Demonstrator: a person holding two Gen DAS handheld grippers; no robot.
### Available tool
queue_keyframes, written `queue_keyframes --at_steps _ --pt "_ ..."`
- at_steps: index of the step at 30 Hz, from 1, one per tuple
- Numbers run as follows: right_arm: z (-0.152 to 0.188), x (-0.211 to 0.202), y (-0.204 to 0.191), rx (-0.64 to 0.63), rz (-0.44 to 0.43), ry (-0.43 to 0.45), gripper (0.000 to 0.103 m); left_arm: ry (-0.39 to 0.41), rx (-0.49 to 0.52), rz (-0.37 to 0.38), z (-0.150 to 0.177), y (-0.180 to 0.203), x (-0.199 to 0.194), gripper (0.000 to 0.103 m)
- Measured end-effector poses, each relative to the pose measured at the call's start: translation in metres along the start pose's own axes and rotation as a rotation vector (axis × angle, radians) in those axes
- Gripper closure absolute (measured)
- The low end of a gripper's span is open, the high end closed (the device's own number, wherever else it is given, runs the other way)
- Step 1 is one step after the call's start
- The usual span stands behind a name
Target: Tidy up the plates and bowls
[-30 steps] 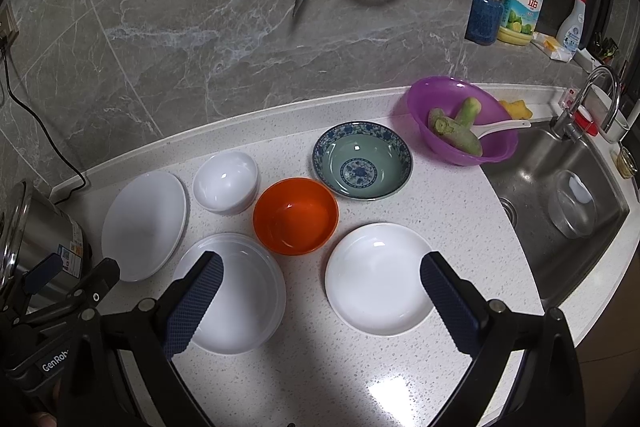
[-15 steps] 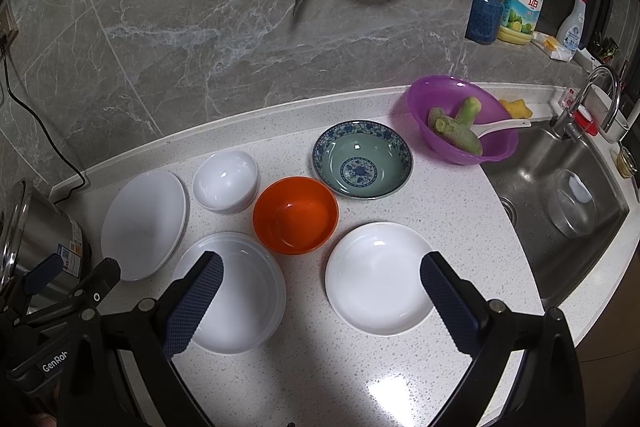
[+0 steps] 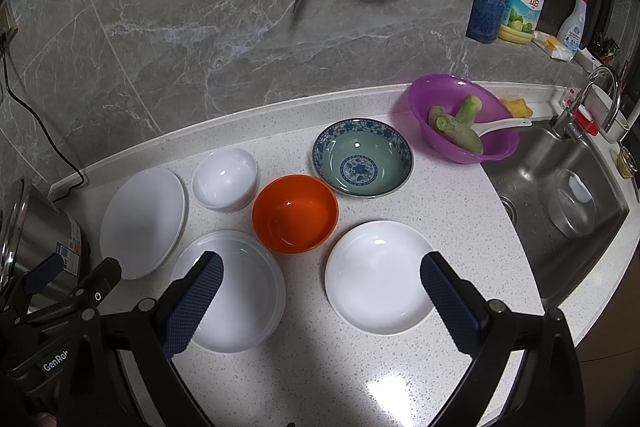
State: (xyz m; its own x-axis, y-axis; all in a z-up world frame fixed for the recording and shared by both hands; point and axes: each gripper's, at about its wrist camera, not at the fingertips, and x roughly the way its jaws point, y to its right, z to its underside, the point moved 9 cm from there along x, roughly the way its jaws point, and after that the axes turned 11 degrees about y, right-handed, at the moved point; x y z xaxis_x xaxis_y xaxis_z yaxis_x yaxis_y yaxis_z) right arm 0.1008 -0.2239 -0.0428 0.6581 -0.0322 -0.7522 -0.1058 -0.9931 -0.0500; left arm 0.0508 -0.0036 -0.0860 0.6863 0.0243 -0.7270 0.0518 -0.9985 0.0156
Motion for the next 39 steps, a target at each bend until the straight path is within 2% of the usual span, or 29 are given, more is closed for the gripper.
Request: queue_keyframes --at_steps 11,17,21,25,28,31,34,36,37,39 --pt "0.013 0.009 0.005 0.008 0.0 -0.035 0.002 -0.025 -0.019 -0.021 0.014 -0.013 0.014 0.006" --pt "0.02 0.021 0.003 -0.004 -0.003 -0.064 0.002 -0.069 -0.065 -0.07 0.037 -0.042 0.03 0.006" --pt "0.024 0.03 -0.001 -0.013 -0.01 -0.082 0.002 -0.059 -0.067 -0.087 0.045 -0.059 0.037 0.006" --pt "0.024 0.04 -0.011 -0.033 -0.055 -0.08 0.002 -0.097 -0.117 -0.096 0.067 -0.085 0.046 0.006" --pt "0.02 0.053 -0.026 -0.053 -0.13 -0.072 0.002 -0.109 -0.198 -0.055 0.086 -0.105 0.051 0.007" --pt "0.006 0.068 -0.056 -0.028 -0.312 -0.051 0.002 -0.199 -0.296 -0.021 0.113 -0.13 0.066 0.006" --pt "-0.01 0.081 -0.093 -0.033 -0.49 -0.038 0.002 -0.24 -0.332 -0.045 0.13 -0.15 0.074 0.006" --pt "-0.024 0.093 -0.126 -0.073 -0.615 -0.033 0.002 -0.231 -0.379 -0.075 0.135 -0.169 0.082 0.006" --pt "-0.03 0.104 -0.148 -0.093 -0.692 -0.057 0.002 -0.224 -0.403 -0.095 0.137 -0.18 0.088 0.007" --pt "-0.034 0.122 -0.176 -0.109 -0.766 -0.109 0.002 -0.216 -0.427 -0.118 0.136 -0.197 0.103 0.011"
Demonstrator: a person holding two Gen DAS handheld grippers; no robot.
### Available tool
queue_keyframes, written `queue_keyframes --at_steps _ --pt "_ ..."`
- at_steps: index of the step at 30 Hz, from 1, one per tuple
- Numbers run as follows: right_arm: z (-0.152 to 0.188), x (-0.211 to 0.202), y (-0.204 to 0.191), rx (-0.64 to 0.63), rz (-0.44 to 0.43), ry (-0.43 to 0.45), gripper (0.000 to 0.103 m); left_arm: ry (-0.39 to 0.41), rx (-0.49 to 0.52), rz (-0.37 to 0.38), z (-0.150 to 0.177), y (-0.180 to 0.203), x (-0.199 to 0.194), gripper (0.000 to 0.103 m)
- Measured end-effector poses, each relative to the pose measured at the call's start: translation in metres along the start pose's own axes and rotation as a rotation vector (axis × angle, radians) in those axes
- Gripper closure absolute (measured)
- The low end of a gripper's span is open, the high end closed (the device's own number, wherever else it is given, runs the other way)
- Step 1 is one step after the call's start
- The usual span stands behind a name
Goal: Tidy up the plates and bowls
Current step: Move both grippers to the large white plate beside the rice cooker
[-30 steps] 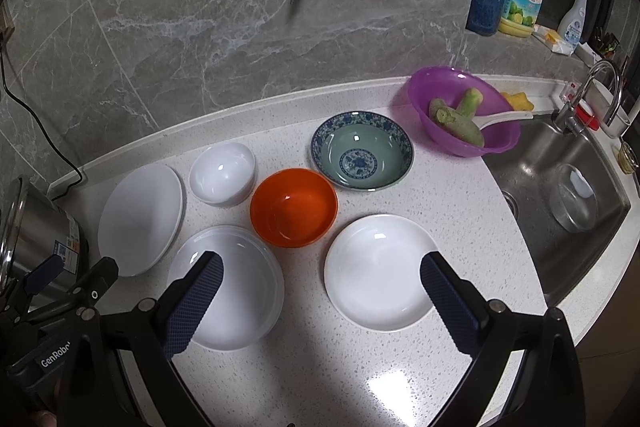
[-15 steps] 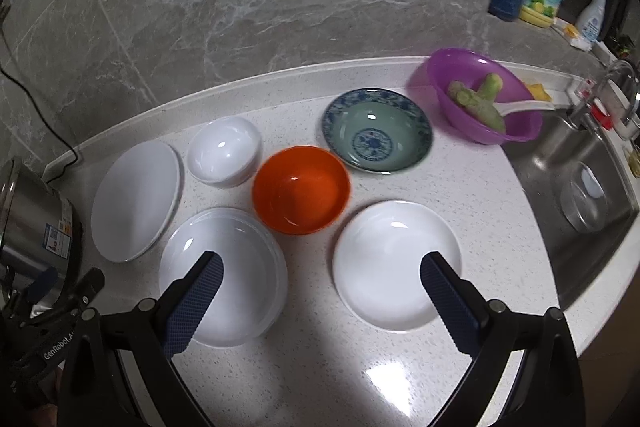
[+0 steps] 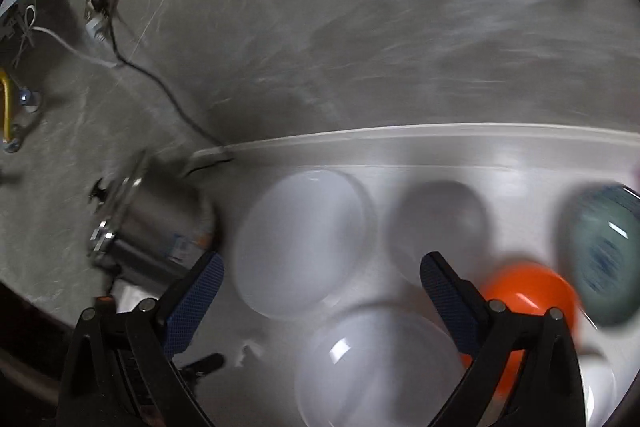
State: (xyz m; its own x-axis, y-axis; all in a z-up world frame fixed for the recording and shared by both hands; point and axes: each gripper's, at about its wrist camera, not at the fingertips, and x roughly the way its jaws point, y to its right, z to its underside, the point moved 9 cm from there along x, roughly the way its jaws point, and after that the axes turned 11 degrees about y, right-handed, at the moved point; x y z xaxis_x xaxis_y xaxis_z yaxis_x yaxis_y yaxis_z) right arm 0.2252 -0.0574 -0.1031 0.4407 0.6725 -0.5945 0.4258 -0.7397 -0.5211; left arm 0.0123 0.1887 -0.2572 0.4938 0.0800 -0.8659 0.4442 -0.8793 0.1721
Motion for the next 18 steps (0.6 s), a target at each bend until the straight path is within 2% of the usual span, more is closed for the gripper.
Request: queue_keyframes --at_steps 1,3,5,7,9,13,18 --pt "-0.005 0.018 -0.002 0.0 -0.029 -0.03 0.003 0.008 -0.011 -0.012 -0.006 -0.005 0.006 0.02" --pt "-0.01 0.05 -0.006 -0.023 -0.058 -0.089 0.004 0.023 -0.021 -0.044 -0.017 -0.013 0.018 0.02" --pt "-0.01 0.079 -0.009 -0.086 -0.061 -0.155 0.012 0.041 -0.015 -0.096 -0.028 -0.021 0.031 0.02" --pt "-0.008 0.103 -0.008 -0.145 -0.04 -0.223 0.019 0.046 -0.033 -0.108 -0.038 -0.024 0.042 0.02" --pt "-0.01 0.113 -0.006 -0.162 -0.05 -0.255 0.027 0.054 -0.057 -0.122 -0.047 -0.029 0.052 0.02" --pt "-0.006 0.138 0.013 -0.184 0.019 -0.323 0.035 0.048 -0.068 -0.119 -0.055 -0.023 0.063 0.025" --pt "0.008 0.157 0.033 -0.2 0.084 -0.417 0.036 0.048 -0.088 -0.097 -0.07 -0.022 0.076 0.028"
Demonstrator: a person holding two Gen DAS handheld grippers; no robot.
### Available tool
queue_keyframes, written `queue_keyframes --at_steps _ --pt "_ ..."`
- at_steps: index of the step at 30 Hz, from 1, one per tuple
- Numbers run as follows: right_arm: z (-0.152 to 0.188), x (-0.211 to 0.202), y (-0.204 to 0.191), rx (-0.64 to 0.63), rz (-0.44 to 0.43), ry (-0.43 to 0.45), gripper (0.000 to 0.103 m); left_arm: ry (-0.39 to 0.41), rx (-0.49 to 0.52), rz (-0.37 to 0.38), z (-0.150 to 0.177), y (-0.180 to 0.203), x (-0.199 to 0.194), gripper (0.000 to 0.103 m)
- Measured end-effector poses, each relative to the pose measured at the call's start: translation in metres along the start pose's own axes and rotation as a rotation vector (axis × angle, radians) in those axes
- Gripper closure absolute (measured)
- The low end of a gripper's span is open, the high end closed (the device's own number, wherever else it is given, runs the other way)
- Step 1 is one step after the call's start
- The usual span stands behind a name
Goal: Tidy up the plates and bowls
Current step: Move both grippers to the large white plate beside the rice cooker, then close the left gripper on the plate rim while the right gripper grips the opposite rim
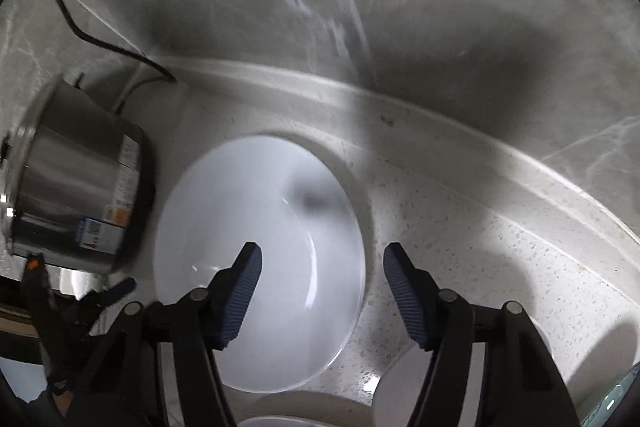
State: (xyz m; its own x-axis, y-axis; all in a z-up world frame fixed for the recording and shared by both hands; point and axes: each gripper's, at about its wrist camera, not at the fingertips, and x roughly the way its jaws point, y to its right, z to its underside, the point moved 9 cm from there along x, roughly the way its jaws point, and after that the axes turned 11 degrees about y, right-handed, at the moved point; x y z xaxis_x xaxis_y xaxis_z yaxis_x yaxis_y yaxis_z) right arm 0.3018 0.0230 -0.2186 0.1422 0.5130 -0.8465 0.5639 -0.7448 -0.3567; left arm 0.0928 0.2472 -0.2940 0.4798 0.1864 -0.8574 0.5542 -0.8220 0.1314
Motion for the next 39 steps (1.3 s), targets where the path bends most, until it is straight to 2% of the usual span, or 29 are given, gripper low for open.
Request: queue_keyframes --at_steps 4,9,14,20,24,27,28,32,39 --pt "0.003 0.016 0.002 0.013 0.026 -0.039 0.037 -0.024 -0.003 0.028 -0.007 0.004 0.016 0.041" --pt "0.008 0.029 0.01 -0.003 0.097 -0.094 0.042 -0.035 0.0 0.052 -0.013 0.008 0.029 0.048" --pt "0.01 0.034 0.012 -0.034 0.141 -0.124 0.045 -0.04 -0.001 0.083 -0.023 0.02 0.044 0.062" --pt "0.012 0.041 0.009 -0.07 0.17 -0.174 0.053 -0.048 0.012 0.083 -0.037 0.04 0.061 0.063" --pt "0.009 0.039 0.012 -0.046 0.174 -0.181 0.054 -0.043 0.007 0.097 -0.036 0.031 0.057 0.063" --pt "0.008 0.036 0.009 -0.059 0.159 -0.168 0.062 -0.037 0.018 0.12 -0.033 0.029 0.053 0.066" --pt "0.009 0.041 0.0 -0.069 0.15 -0.163 0.063 -0.039 0.018 0.14 -0.033 0.031 0.054 0.075" --pt "0.009 0.038 -0.004 -0.111 0.147 -0.152 0.064 -0.045 0.026 0.156 -0.03 0.027 0.046 0.076" --pt "0.015 0.03 -0.004 -0.111 0.122 -0.129 0.069 -0.049 0.024 0.172 -0.035 0.025 0.046 0.077"
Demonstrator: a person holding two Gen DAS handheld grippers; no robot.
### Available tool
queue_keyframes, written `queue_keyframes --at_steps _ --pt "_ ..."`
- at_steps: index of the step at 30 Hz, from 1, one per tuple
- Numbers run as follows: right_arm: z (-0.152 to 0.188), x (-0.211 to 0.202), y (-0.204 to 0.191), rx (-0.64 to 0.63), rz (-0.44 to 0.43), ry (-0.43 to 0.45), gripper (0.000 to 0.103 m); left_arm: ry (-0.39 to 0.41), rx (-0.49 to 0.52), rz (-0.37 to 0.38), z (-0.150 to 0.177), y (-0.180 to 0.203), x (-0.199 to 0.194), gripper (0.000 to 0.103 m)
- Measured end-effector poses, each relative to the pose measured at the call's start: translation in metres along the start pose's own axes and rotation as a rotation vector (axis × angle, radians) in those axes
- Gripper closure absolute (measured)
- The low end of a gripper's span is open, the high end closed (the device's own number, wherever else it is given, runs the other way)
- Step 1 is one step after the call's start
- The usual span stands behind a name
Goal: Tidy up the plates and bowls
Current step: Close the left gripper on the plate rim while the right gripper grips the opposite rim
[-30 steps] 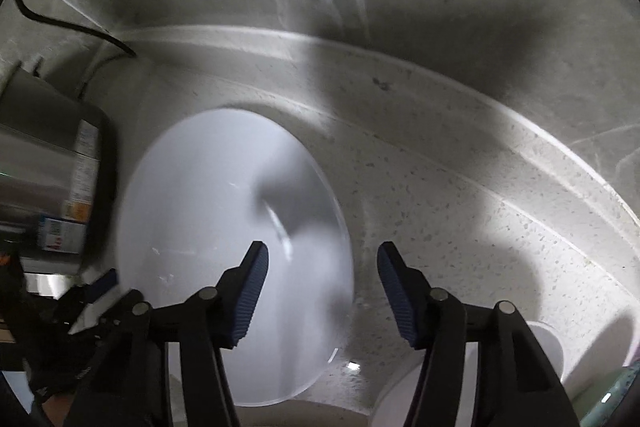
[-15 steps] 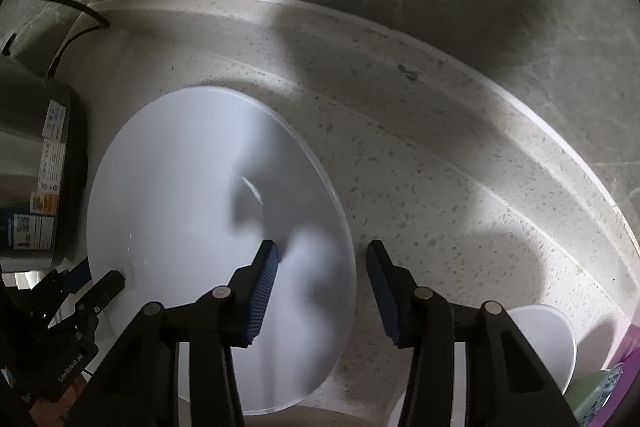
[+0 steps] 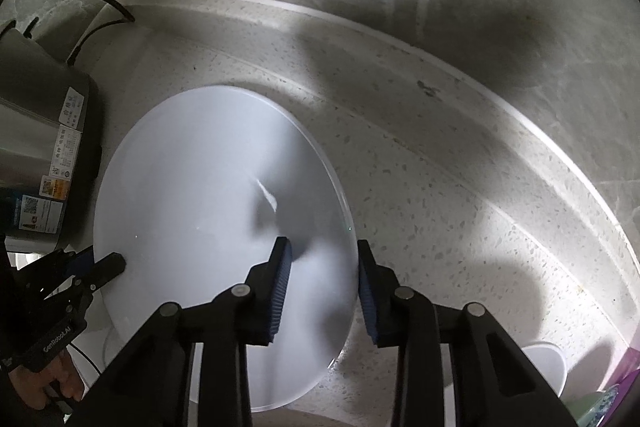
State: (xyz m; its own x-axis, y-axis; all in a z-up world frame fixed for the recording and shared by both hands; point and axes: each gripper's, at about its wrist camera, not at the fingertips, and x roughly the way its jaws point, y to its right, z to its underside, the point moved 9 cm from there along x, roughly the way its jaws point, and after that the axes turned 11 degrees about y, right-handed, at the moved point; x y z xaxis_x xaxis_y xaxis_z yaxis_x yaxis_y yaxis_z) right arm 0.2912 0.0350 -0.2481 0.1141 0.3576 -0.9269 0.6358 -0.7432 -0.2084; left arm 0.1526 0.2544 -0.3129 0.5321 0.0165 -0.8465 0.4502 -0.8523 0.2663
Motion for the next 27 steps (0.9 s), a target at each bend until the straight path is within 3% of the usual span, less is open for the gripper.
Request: queue_keyframes --at_steps 22,27 --pt "0.03 -0.017 -0.023 -0.031 0.016 0.034 0.072 0.036 0.053 0.001 0.014 -0.007 -0.016 0.077" --pt "0.021 -0.011 -0.026 -0.036 0.016 0.041 0.072 0.044 0.054 0.001 0.019 -0.007 -0.019 0.077"
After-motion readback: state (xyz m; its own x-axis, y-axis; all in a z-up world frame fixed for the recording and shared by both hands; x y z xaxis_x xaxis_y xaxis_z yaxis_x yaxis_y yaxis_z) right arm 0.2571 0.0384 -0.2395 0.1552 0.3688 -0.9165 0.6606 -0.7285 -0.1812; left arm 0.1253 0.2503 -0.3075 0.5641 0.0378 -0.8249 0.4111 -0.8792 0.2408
